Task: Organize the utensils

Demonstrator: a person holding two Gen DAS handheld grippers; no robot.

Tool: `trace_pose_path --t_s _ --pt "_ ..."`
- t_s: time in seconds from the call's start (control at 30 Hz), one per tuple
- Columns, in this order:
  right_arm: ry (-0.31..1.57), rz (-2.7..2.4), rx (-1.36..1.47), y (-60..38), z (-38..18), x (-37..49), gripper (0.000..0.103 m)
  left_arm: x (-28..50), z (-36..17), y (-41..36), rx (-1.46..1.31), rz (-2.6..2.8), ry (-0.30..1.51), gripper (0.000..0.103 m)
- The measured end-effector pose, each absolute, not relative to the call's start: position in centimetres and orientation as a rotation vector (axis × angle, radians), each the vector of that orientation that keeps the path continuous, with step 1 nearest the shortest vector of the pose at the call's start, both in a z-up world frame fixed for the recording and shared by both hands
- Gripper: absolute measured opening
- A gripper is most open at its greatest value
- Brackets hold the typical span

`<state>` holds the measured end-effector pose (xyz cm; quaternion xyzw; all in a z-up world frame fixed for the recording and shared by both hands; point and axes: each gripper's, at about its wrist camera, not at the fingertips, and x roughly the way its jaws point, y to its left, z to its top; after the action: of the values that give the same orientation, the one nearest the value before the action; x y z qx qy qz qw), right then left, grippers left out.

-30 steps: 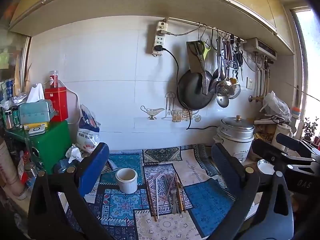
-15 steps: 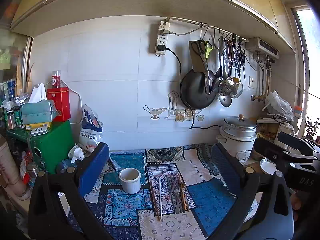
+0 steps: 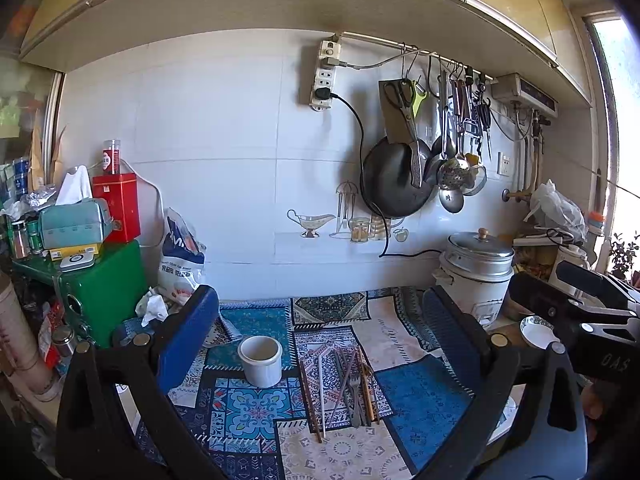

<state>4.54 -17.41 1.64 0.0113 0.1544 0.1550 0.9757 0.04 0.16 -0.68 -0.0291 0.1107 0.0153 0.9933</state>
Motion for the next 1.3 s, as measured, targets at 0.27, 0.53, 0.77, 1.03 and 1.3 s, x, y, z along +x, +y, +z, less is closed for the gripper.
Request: trace_pose_path --t_s 0.27,0.53,0.77,1.03,1.3 --pt "0.313 0.315 0.024 -17.49 1.7 4.68 0.103 0.07 -0.74 0.45 -0.066 0.032 0.226 0.103" --pt "0.311 0.317 0.024 -17.39 1.78 4.72 0.103 0.19 -0.68 0.69 -0.066 0.032 0.225 0.103" --pt "0.311 0.316 0.023 -17.43 1.78 4.7 0.103 0.19 -0.73 0.78 -0.067 0.032 0.225 0.103" --pt "0.311 0.315 0.023 -17.4 1.79 4.71 0.103 0.19 -0.74 0.79 -0.068 0.03 0.224 0.103" --pt "0.316 0.307 0.022 -17.49 1.72 4.95 0.103 0.49 -0.78 0.96 -0.074 0.032 0.232 0.103"
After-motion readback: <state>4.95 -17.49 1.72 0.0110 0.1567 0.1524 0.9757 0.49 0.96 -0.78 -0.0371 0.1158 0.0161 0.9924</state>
